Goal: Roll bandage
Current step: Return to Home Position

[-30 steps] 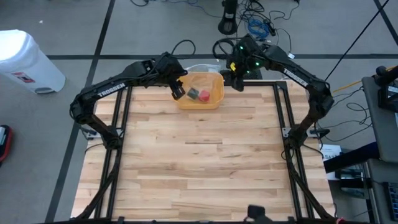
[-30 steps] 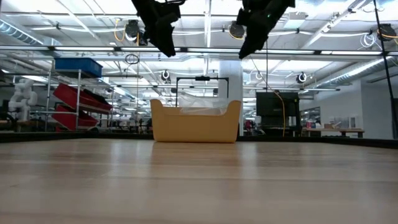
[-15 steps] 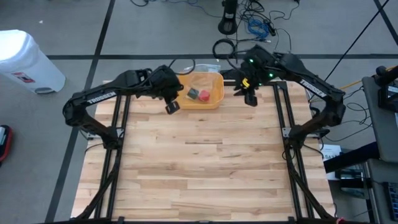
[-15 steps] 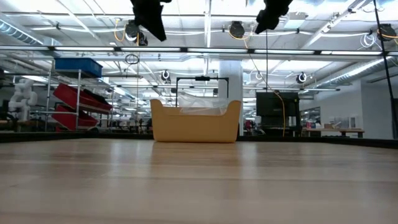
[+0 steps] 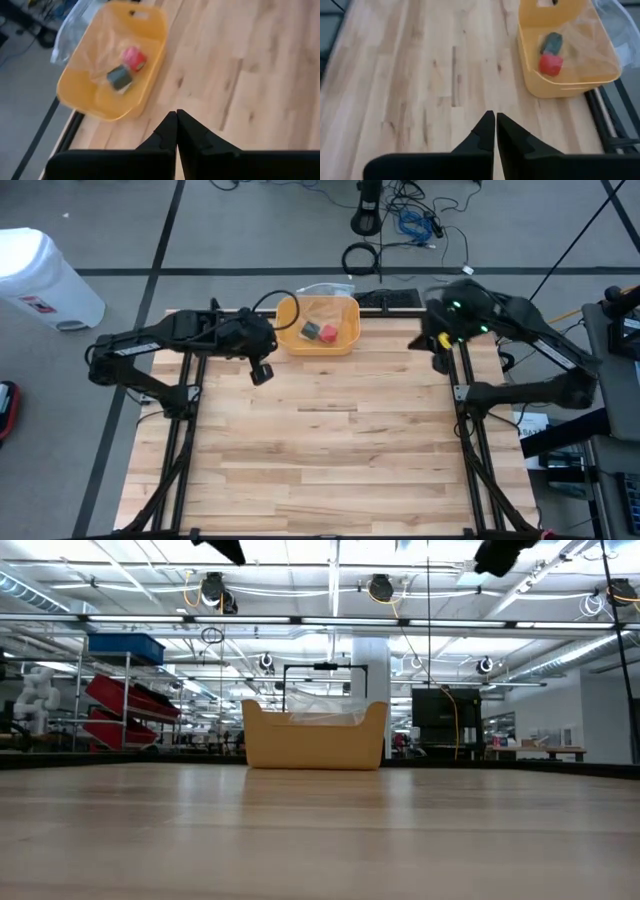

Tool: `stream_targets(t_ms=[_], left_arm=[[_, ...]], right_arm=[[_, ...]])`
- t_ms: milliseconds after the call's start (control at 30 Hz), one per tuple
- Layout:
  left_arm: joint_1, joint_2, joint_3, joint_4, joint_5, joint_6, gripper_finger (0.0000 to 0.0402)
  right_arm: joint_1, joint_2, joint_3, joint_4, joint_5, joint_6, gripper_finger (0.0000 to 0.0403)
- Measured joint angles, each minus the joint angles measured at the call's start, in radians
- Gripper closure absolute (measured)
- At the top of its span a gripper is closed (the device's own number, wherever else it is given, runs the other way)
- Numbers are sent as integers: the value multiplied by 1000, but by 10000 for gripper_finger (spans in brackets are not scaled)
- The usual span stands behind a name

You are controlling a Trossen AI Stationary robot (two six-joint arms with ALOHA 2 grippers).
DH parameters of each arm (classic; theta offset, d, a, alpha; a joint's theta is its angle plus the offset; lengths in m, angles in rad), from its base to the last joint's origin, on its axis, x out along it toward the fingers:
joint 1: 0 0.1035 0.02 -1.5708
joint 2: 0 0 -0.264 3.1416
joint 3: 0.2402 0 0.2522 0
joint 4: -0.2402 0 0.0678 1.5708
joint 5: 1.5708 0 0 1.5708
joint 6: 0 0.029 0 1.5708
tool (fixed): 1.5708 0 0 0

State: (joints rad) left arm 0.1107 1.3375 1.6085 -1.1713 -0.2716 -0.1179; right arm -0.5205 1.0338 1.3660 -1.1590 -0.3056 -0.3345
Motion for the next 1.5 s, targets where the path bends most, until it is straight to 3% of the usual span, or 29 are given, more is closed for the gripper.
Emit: stream_targets(t_ms=[300,600,833,1033,1300,1500], left_arm=[[-167,-14,-15,223,-33,24,392],[-225,-13,-215,475,-88,72,392],[-225,-31,-406,628,-117,72,391],[-225,-107,-569,787,-134,48,391],[-246,-251,-809,1024,-205,47,391],[-251,-309,-940,1163,-242,67,391]], right_arm=[[31,-401,-384,299,-39,185,402],[83,-662,-630,536,-35,334,402],[119,-730,-770,635,-5,377,402],[186,-755,-924,826,51,410,402],[311,-762,-1110,1094,196,420,402],[408,-759,-1176,1184,335,407,402]])
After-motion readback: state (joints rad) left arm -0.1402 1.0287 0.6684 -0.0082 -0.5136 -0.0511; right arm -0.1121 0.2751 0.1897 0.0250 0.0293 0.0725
